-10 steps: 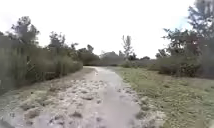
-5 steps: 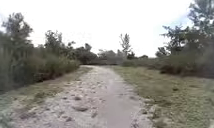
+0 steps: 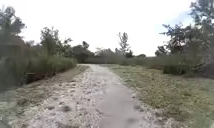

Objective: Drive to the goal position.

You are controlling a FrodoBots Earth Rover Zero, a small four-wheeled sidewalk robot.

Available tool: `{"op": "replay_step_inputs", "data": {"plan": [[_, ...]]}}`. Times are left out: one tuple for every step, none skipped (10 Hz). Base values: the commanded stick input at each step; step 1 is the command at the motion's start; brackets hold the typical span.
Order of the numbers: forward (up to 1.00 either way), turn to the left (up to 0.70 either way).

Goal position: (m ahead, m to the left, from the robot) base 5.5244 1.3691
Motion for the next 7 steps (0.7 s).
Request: {"op": "replay_step_inputs", "data": {"plan": [[0.7,0.0],[0.7,0.0],[0.7,0.0],[0.7,0.0],[0.7,0.0],[0.7,0.0],[0.7,0.0]]}}
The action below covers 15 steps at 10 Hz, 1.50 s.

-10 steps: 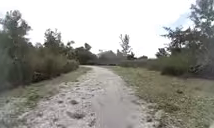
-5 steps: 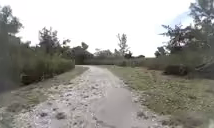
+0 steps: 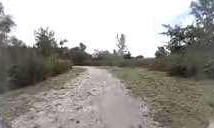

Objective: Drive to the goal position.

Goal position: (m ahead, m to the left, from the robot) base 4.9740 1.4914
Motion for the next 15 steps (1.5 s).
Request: {"op": "replay_step_inputs", "data": {"plan": [[0.7,0.0],[0.7,0.0],[0.7,0.0],[0.7,0.0],[0.7,0.0],[0.7,0.0],[0.7,0.0],[0.7,0.0],[0.7,0.0],[0.7,0.0],[0.7,0.0],[0.7,0.0],[0.7,0.0],[0.7,0.0],[0.7,0.0]]}}
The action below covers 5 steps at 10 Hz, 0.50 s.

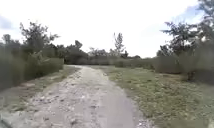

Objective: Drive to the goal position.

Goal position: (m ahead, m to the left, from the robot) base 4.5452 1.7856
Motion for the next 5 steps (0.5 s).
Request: {"op": "replay_step_inputs", "data": {"plan": [[0.7,0.0],[0.7,0.0],[0.7,0.0],[0.7,0.0],[0.7,0.0]]}}
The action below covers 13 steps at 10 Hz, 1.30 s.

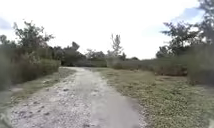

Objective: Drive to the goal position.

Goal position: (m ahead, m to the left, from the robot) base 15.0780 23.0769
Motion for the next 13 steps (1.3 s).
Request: {"op": "replay_step_inputs", "data": {"plan": [[0.7,0.0],[0.7,0.0],[0.7,0.0],[0.7,0.0],[0.7,0.0],[0.7,0.0],[0.7,0.0],[0.7,0.0],[0.7,0.03],[0.7,0.18],[0.7,0.33],[0.7,0.35],[0.7,0.35]]}}
